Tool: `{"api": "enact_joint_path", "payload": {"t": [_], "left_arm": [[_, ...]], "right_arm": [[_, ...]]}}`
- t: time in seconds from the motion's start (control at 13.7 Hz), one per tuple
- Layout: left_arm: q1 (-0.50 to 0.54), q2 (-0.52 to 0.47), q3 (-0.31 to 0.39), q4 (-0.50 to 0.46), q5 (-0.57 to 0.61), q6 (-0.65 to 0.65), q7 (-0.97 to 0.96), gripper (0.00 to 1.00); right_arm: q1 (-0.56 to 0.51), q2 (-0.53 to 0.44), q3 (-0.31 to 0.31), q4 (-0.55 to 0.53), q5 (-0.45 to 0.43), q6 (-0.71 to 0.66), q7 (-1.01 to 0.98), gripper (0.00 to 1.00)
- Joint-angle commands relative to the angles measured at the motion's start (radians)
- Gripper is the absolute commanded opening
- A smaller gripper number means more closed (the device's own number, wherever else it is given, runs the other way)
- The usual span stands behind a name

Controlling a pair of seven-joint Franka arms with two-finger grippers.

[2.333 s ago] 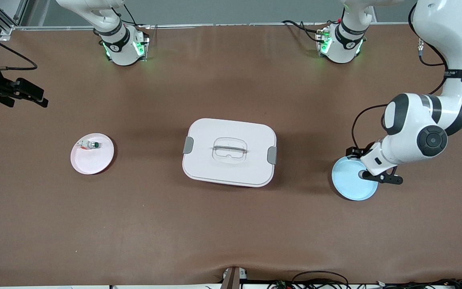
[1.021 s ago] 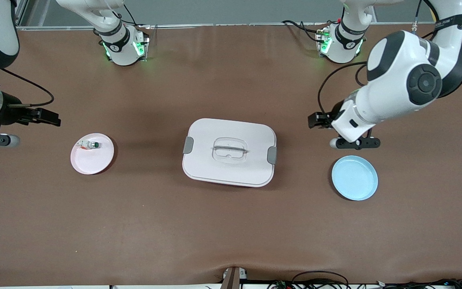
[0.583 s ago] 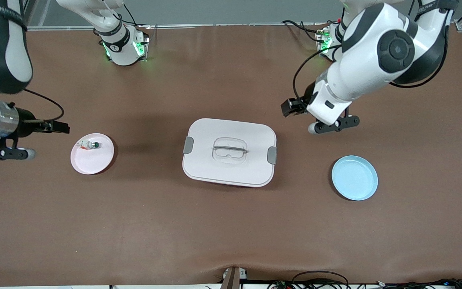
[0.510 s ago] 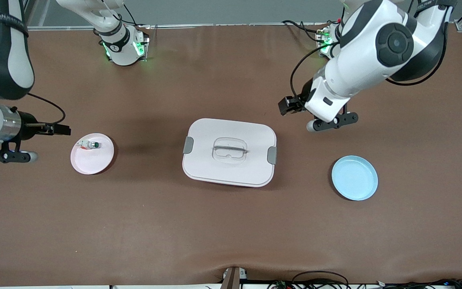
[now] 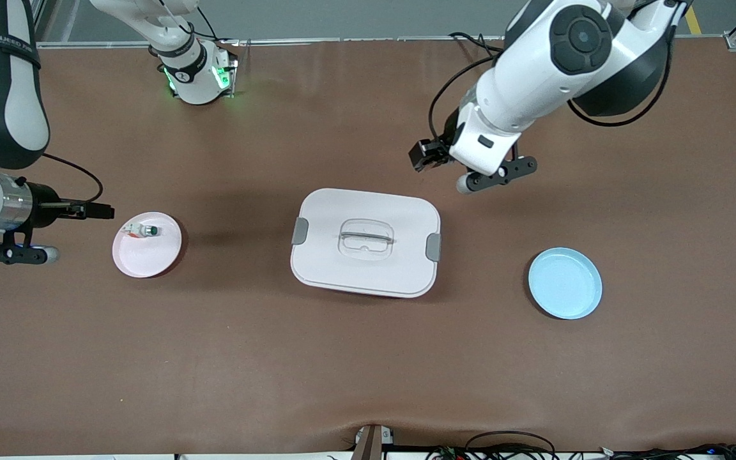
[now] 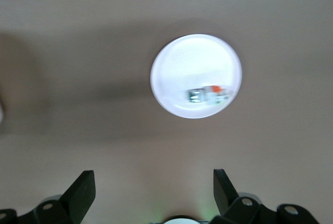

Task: Transfer orange switch to right arm and place
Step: 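Lift the switch with the left gripper toward the white box, then carry the switch above the box while the right gripper reaches toward it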

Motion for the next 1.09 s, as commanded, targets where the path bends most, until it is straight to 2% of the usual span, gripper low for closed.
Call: {"api": "enact_joint_path", "payload": {"t": [0.0,0.15,0.44,0.58,0.8,1.02], "left_arm": [[-0.037,0.021,-0.004,0.051,-0.011,0.012,-0.071,0.14],[-0.069,0.028,-0.004,0.058,-0.011,0.060,-0.126,0.14],[-0.130,0.068,-0.003,0.059,-0.011,0.168,-0.360,0.14],[-0.147,0.093,-0.003,0.059,-0.011,0.215,-0.425,0.14],[-0.164,0.127,-0.003,0.065,-0.026,0.288,-0.607,0.14],[-0.177,0.139,-0.004,0.073,-0.035,0.337,-0.697,0.14]], "right_arm": [[-0.023,-0.096,0.017,-0.103,0.127,0.067,0.002,1.00],[-0.020,-0.180,0.017,-0.218,0.224,0.175,0.004,1.00],[-0.006,-0.282,0.025,-0.310,0.415,0.258,0.014,1.00],[0.020,-0.355,0.025,-0.402,0.523,0.345,0.015,1.00],[0.110,-0.432,0.026,-0.522,0.647,0.532,0.013,1.00],[0.230,-0.463,0.028,-0.608,0.782,0.772,0.005,1.00]]}}
